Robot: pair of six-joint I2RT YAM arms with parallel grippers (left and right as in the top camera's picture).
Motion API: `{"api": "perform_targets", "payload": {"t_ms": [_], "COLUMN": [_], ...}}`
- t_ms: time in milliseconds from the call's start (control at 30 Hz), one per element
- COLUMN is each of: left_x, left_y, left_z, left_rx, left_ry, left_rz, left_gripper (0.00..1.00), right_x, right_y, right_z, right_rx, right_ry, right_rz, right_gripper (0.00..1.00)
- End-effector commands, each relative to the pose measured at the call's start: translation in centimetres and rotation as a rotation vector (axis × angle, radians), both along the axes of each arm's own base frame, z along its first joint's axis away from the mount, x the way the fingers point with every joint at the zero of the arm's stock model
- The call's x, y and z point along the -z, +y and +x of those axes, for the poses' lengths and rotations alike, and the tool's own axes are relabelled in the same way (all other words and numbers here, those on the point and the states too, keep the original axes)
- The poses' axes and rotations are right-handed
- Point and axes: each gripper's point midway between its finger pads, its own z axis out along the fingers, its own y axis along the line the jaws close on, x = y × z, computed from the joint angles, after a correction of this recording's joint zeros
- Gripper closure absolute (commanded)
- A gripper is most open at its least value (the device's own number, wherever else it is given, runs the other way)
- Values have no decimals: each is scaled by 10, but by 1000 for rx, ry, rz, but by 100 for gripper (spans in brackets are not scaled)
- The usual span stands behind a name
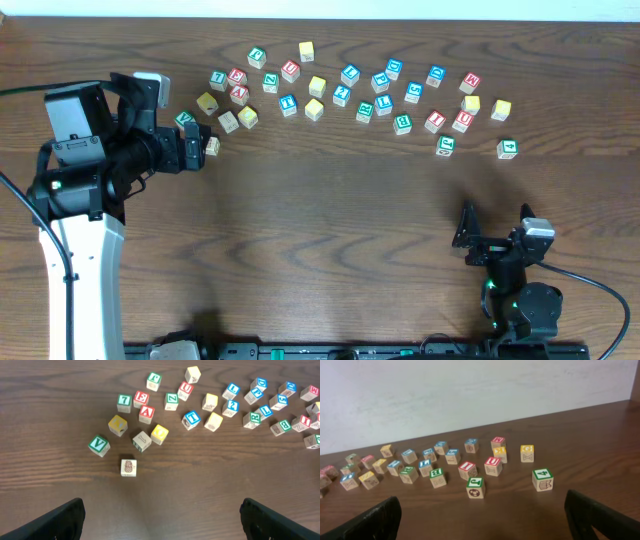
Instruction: Spell out AI2
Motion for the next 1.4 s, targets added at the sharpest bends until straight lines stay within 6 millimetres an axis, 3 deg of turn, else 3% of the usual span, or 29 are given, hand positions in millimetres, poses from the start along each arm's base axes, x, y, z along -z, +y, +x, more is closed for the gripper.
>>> {"api": "perform_targets", "payload": {"t_ms": [0, 167, 267, 433, 800, 1100, 1367], "left_x": [-12, -12, -12, -11, -11, -11, -11], "left_y": [-1, -1, -1, -2, -2, -2, -2], "left_z": [4, 4, 4, 3, 3, 3, 3], "left_rx": [6, 6, 6, 6, 6, 6, 6], "left_ry": [-35, -30, -31, -28, -27, -27, -27], "left_rz": [-9, -10, -9, -10, -10, -10, -10], "left_gripper": [3, 3, 2, 2, 3, 2, 2], "right_x": [-1, -22, -54, -89, -151, -170, -159], "right_y": [-7, -3, -4, -5, -3, 13, 28], "right_z": [0, 0, -4, -3, 33, 76, 113], "right_rx": [36, 17, 21, 33, 0, -121, -220], "right_ry": [-5, -84, -157, -164, 24, 277, 462], "right_rz": [-31, -49, -113, -177, -212, -205, -170], "right_gripper": [1, 1, 1, 1, 1, 1, 1]}}
